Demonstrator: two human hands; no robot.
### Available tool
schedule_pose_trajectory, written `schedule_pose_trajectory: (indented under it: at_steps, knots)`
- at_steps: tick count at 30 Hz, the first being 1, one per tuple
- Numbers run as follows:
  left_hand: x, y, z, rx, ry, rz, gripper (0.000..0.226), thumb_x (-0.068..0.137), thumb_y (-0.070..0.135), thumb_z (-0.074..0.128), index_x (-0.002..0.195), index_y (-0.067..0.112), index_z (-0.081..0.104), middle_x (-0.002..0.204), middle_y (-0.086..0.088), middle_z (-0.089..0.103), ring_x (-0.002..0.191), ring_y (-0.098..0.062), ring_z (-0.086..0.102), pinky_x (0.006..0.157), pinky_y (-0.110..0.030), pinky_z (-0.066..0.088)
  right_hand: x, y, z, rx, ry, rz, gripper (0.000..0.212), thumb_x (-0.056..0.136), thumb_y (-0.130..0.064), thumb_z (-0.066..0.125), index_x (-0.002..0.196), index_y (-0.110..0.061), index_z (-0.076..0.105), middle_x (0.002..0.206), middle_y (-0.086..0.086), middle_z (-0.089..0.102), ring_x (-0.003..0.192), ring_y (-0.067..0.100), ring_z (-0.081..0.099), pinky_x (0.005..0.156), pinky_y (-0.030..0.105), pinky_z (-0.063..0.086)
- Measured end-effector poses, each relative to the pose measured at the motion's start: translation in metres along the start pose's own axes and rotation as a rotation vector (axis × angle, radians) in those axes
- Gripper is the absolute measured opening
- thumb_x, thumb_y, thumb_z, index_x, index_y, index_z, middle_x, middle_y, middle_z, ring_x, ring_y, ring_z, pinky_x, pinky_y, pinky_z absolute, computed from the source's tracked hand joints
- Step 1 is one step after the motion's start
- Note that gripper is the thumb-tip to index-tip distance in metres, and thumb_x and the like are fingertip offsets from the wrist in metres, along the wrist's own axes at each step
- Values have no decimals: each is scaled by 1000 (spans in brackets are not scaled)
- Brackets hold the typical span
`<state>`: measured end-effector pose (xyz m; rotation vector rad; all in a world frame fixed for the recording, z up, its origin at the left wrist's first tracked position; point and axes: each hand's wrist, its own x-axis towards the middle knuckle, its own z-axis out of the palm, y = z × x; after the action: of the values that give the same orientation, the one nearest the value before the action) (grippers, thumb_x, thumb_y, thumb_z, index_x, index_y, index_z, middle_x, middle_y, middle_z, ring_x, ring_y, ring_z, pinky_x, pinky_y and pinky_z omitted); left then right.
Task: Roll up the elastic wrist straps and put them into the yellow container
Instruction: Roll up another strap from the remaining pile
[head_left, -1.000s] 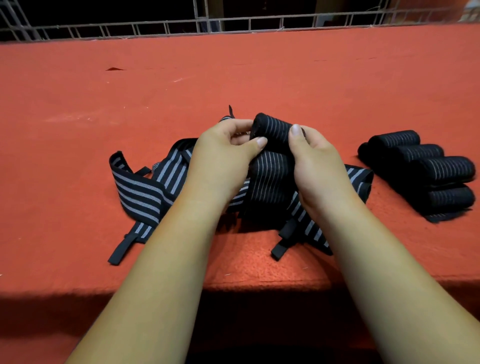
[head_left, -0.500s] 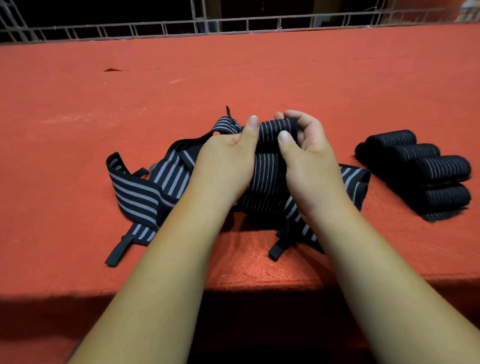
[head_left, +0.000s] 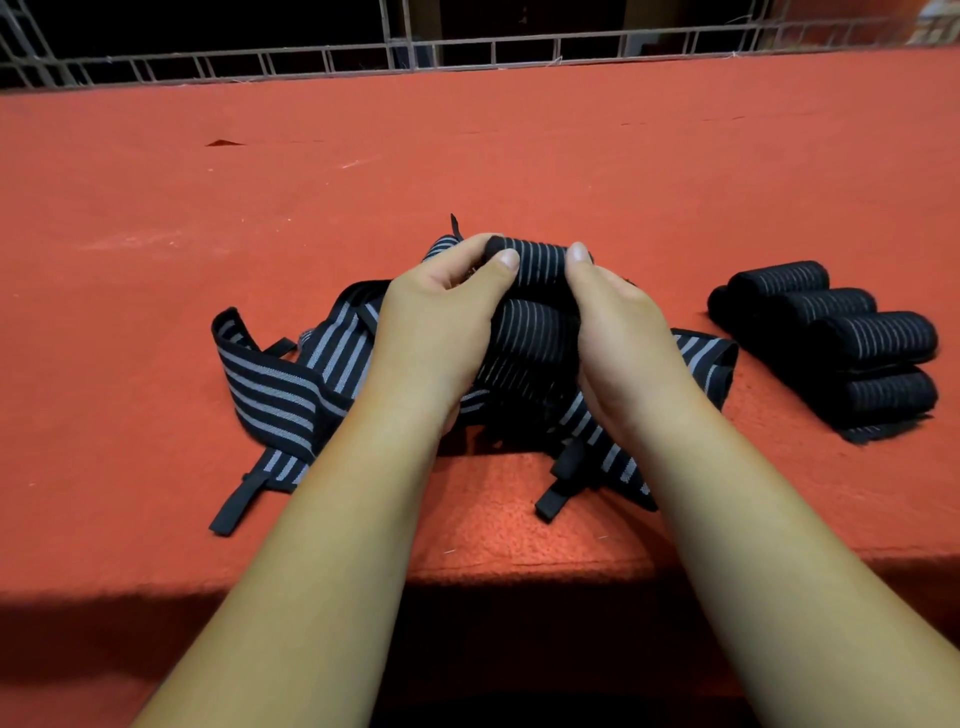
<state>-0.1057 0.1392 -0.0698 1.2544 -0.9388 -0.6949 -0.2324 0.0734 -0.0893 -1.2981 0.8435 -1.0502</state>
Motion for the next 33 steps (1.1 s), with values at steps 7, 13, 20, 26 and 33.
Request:
schedule_pose_trajectory:
  at_steps: [7, 13, 20, 26, 33]
  knots:
    - [3, -1, 2, -49, -57, 15, 37, 93, 3, 68, 114, 30, 83, 92, 2, 74, 86, -21, 67, 88, -46, 60, 2, -4, -4, -74, 45, 20, 52, 97, -69, 50, 113, -28, 77, 106, -2, 84, 101, 24, 81, 100, 58, 60]
    - [-1, 0, 2, 2, -97, 64, 55, 86, -14, 57, 106, 29, 83, 105, -3, 81, 91, -21, 72, 82, -41, 59, 3, -3, -6, -120, 48, 35, 59, 92, -74, 50, 113, -26, 78, 106, 2, 83, 100, 28, 81, 99, 62, 60]
    - [-1, -1, 0, 13, -74, 38, 55, 80, -17, 55, 103, 25, 80, 110, -2, 80, 100, -29, 77, 96, -62, 61, 4, -3, -6, -20, 68, 26, 48, 95, -62, 58, 122, -25, 72, 112, 4, 81, 100, 26, 81, 92, 57, 64]
    - [3, 4, 3, -105, -99, -111, 26, 90, 4, 61, 106, 12, 79, 105, -14, 81, 100, -31, 81, 97, -52, 64, 4, -6, -7, 57, 87, -52, 17, 110, -23, 55, 120, -16, 66, 105, 9, 73, 81, 21, 75, 68, 47, 65]
    - [2, -1, 2, -92, -105, -190, 31, 107, 29, 68, 118, 1, 74, 106, -17, 83, 96, -31, 82, 88, -42, 66, -1, -12, -7, 142, 41, -88, 28, 93, -2, 45, 98, -18, 67, 82, 8, 61, 75, 25, 61, 66, 42, 53]
